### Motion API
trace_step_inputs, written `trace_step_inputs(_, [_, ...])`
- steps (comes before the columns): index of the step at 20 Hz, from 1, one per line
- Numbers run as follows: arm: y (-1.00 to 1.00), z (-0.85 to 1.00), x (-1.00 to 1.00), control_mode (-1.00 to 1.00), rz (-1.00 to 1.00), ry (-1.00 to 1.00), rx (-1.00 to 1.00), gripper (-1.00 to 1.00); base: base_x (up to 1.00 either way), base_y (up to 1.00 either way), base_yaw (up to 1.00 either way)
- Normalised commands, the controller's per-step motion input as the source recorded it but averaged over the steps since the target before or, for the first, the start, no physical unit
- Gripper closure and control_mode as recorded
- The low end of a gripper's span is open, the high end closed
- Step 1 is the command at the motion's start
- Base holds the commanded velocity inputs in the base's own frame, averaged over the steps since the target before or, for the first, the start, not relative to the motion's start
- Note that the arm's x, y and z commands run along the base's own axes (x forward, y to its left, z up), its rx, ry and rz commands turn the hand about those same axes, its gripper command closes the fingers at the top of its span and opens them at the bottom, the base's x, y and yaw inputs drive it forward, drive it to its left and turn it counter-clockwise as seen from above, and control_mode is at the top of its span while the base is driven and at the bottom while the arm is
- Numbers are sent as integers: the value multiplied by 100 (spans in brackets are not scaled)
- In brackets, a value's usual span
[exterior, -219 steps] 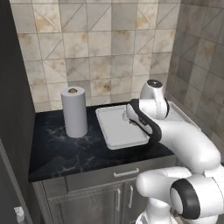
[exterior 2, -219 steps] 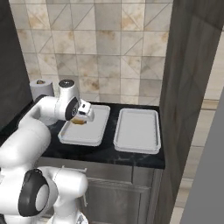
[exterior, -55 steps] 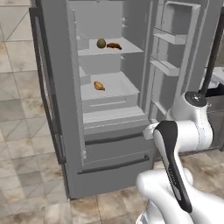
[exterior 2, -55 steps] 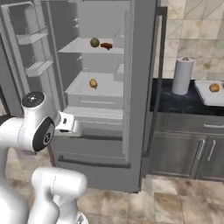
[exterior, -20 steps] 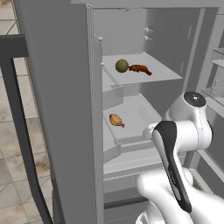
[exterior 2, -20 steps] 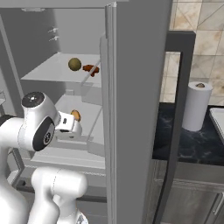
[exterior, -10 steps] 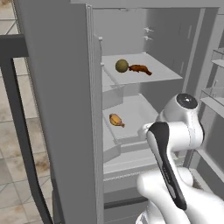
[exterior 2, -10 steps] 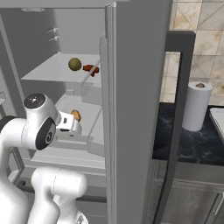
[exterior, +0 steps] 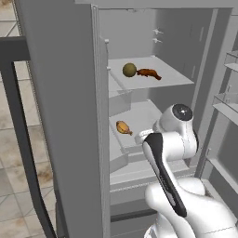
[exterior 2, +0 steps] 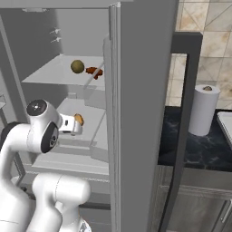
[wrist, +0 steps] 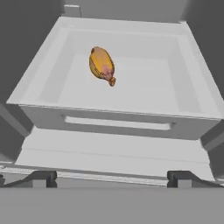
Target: Place one potato and one chicken drumstick in each tupperware on the nearby counter, to pack two identical lunches.
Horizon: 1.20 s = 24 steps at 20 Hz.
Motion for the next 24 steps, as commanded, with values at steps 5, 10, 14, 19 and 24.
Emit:
trace_step_inputs(5, [8,-10,58,-100,1,6,0,-100,0,0,0])
trace_step_inputs(10, [7,-19,56,-100,0,8,3,-100,0,0,0])
trace_step_inputs(14, [9,-26,62,-100,0,8,7,-100,0,0,0])
trace_step_inputs(19, [6,-26,58,-100,0,5,4,-100,0,0,0])
trace_step_inputs(24, [12,-24,45,-100,0,0,0,-100,0,0,0])
